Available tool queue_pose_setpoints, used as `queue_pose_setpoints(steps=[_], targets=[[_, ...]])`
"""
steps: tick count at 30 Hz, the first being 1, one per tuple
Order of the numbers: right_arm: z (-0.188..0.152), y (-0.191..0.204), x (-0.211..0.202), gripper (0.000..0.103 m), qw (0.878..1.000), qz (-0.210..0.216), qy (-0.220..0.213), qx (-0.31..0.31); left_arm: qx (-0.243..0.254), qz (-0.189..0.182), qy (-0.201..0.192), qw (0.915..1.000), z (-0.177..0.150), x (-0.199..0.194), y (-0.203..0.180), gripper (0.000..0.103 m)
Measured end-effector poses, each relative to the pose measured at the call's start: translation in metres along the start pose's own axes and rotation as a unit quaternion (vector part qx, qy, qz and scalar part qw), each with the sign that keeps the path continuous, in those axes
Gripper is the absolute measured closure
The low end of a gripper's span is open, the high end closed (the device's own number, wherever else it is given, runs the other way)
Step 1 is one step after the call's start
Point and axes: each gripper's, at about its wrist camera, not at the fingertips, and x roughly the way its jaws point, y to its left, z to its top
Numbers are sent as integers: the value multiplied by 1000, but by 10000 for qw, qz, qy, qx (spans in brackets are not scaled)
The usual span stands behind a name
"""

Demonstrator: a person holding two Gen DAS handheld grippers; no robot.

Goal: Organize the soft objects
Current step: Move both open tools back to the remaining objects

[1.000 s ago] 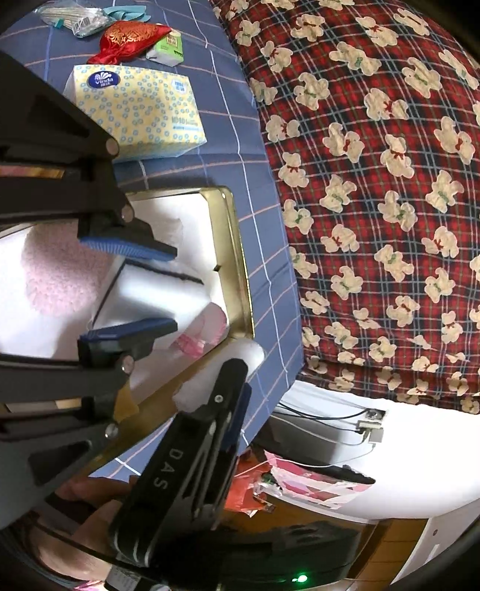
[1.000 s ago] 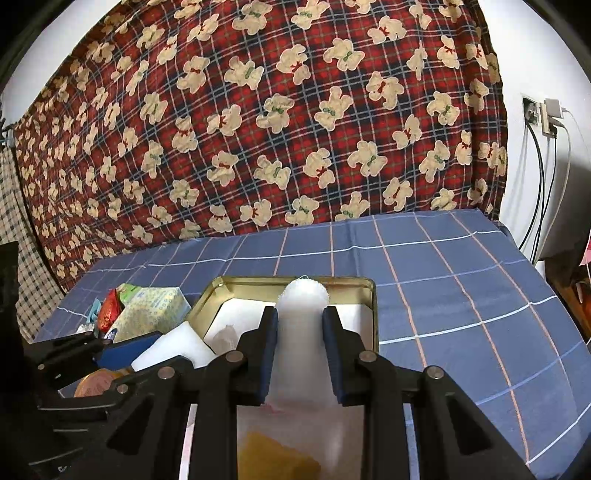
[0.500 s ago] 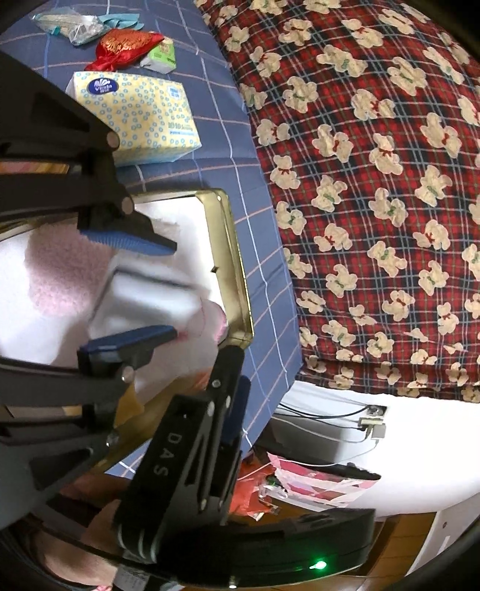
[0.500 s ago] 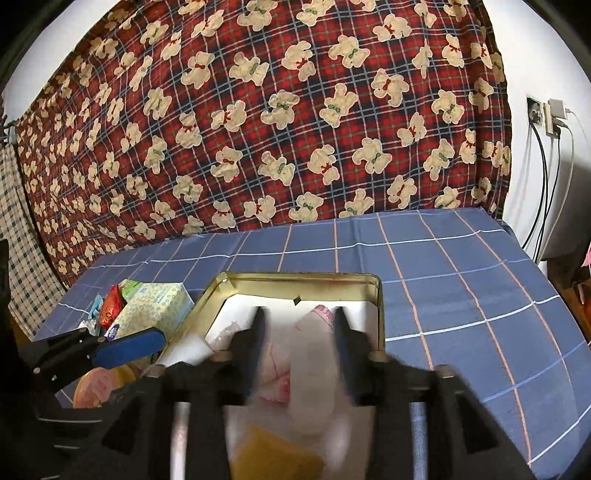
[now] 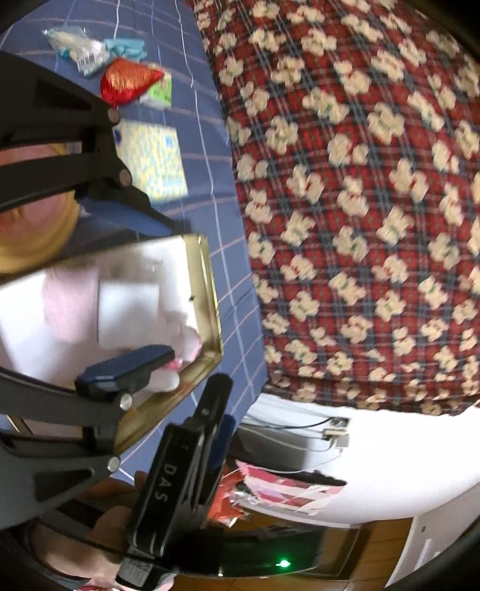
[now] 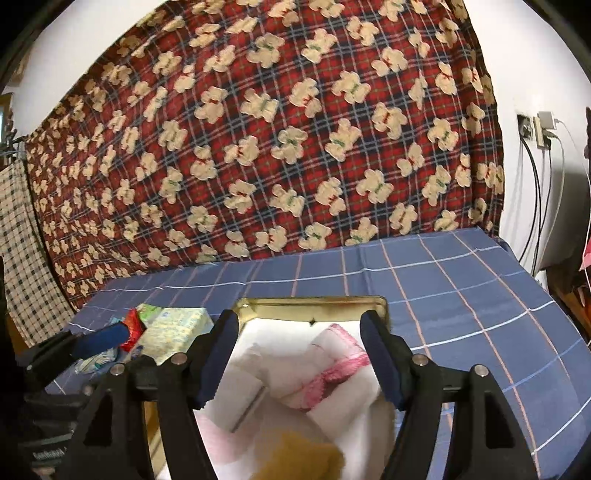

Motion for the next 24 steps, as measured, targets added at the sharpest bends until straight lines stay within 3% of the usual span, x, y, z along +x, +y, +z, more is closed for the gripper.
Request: queue_pose_setpoints(steps=[9,12,16,20,24], targets=[[-3,64,0,28,9979,542,-16,-366,-353,770,-358,9958,-12,-46,85,34],[-8,92,6,28,9955,766,58,-549,-439,1361,-355,9891,-24,-53,126,31],[-15,136,20,28,9905,1083,183,-825,-588,2100,-6,9759,-47,-53,182,31],[-24,174,37,28,9853,1297,361,-1053,-863,2214,469,9702,-69,-40,225,31],[-31,205,53,28,9807,1358,502,-1313,-988,1935,852,9724,-84,-26,241,31]])
